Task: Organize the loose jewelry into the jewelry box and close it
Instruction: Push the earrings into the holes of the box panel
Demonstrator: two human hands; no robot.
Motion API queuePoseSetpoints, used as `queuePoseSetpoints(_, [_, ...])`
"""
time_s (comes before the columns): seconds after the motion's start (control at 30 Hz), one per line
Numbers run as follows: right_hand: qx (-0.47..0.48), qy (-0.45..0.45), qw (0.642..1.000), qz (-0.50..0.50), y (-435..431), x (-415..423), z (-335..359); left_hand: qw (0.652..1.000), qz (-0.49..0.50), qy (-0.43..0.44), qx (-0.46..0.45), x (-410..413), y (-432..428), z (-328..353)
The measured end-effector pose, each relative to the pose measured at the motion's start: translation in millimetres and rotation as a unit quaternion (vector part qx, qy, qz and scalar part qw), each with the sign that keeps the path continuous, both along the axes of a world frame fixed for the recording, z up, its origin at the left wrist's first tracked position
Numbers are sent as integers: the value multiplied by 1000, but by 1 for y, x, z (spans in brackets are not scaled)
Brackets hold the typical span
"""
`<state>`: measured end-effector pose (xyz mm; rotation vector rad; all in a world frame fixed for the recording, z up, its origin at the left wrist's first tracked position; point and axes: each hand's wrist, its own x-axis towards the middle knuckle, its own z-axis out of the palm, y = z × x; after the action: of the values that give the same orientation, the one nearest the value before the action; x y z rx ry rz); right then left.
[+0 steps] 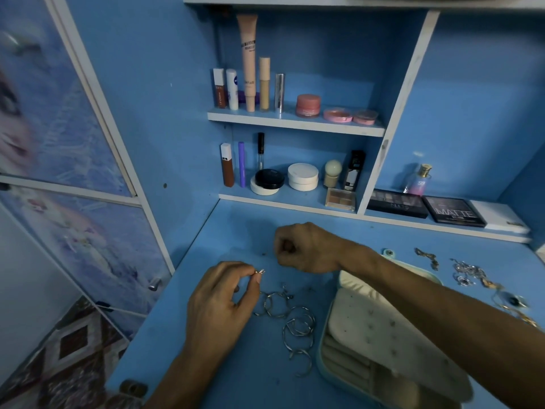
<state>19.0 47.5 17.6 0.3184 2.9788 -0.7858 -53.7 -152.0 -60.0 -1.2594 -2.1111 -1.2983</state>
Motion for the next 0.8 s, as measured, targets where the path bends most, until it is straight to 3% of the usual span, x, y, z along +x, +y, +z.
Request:
queuePoseSetpoints(0.13, [-208, 64, 974, -59, 12, 31, 15, 1000, -19, 13, 14, 3, 0, 1])
queuePoseSetpoints(0.3, [-292, 107, 948, -73, 29, 74, 24, 994, -103, 11, 20, 18, 7, 19])
queuePoseSetpoints(0.6, [-267, 142, 944, -132, 36, 162, 17, 957, -265, 116, -22, 84, 10, 49])
queuePoseSetpoints(0.8, [-256, 171, 937, -168, 31, 196, 12, 948, -284, 139, -37, 96, 6, 32])
